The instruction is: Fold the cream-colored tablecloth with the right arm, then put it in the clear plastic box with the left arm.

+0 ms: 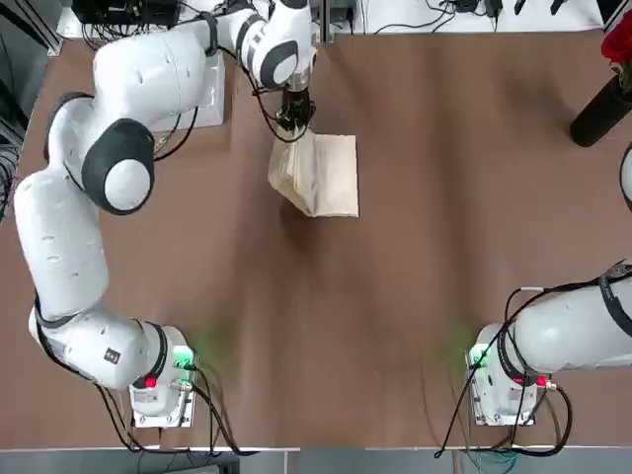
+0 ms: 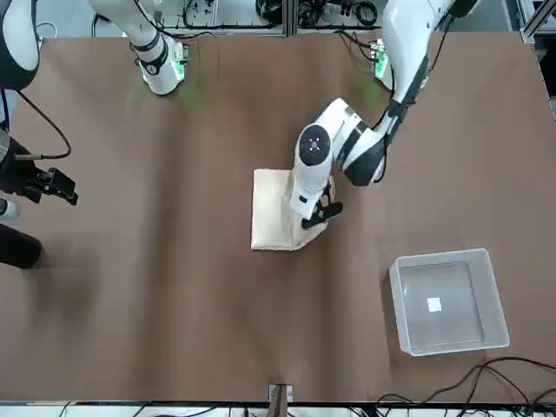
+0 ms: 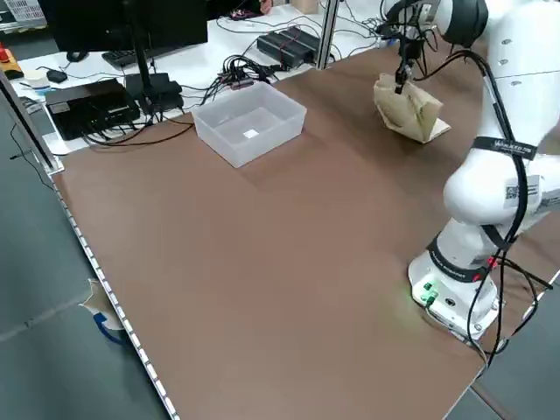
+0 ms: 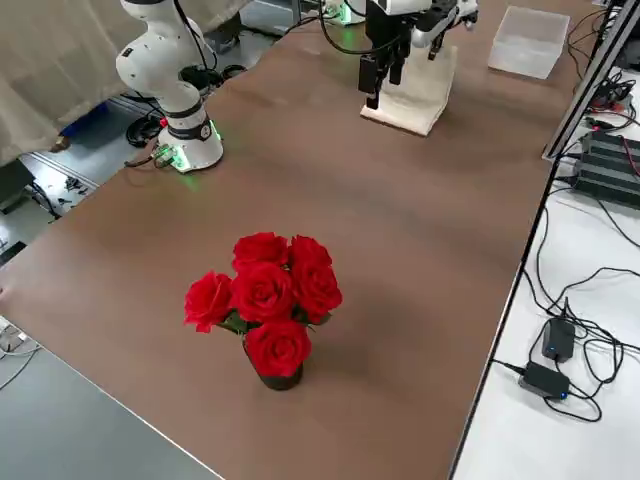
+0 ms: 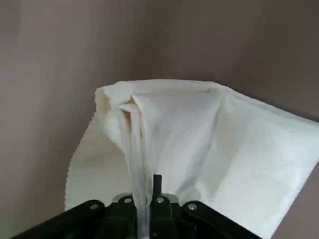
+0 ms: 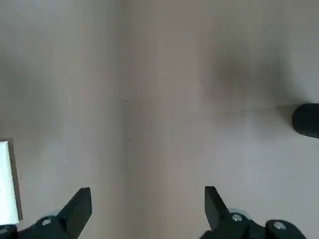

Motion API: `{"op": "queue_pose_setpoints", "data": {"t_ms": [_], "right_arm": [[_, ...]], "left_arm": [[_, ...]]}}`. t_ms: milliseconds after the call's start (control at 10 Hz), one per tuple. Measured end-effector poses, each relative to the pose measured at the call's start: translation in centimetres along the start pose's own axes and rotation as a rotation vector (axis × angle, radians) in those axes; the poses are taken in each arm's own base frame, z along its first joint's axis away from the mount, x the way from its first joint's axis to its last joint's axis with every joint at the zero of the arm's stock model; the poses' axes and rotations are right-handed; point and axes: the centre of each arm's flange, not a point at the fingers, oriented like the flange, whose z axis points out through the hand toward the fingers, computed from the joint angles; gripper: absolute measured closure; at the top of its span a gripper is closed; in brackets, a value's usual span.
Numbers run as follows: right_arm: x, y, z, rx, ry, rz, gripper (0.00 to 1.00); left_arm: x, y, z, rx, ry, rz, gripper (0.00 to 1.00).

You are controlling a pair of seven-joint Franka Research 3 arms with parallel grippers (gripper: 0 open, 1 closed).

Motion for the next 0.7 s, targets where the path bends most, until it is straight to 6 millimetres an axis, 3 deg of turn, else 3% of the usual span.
{"op": "queue_pose_setpoints", "data": {"t_ms": [400,700], "right_arm": [[0.0,-0.1,0.0,0.0,0.0,-0.001,0.0],[0.0,-0.1,0.0,0.0,0.0,-0.001,0.0]], "left_arm": [[-2.6,3.7,-0.4,0.106,0.115,0.017,0.93],[-3.2,5.2,-0.5,0.095,0.133,0.029,0.93]]}}
